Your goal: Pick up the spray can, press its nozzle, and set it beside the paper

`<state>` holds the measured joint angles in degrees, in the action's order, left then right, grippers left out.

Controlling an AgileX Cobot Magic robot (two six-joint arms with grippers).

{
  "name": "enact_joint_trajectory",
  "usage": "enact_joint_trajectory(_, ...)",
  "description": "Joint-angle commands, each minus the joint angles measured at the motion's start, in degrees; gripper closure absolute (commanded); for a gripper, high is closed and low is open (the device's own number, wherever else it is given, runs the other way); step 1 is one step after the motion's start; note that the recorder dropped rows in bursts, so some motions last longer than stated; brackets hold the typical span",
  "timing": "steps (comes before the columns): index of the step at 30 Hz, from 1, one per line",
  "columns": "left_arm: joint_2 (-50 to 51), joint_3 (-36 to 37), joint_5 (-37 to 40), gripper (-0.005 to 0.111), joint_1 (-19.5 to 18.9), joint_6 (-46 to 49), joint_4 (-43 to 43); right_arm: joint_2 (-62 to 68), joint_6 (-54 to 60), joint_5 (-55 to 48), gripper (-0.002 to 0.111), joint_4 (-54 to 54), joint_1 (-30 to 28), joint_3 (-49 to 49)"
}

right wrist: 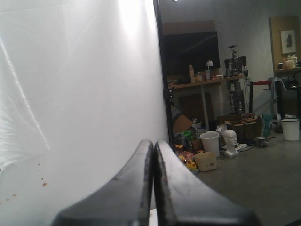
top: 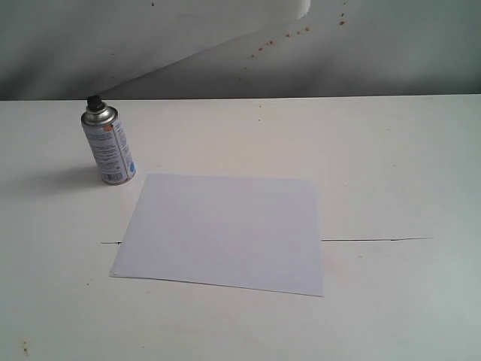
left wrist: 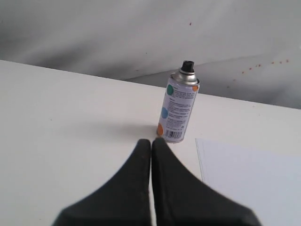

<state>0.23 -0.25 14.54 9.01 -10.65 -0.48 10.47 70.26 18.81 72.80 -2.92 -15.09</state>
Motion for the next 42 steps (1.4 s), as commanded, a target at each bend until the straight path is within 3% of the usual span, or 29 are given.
enact_joint_trajectory(1,-0.23,0.25,1.27,0.105,1.2,3.89,-0.02,-0.15,-0.1,0.2,0.108,0.15,-0.43,0.0)
enact_joint_trajectory(42,-0.23,0.25,1.73,0.105,1.24,6.65,-0.02,-0.15,0.08,0.2,0.108,0.15,-0.43,0.0)
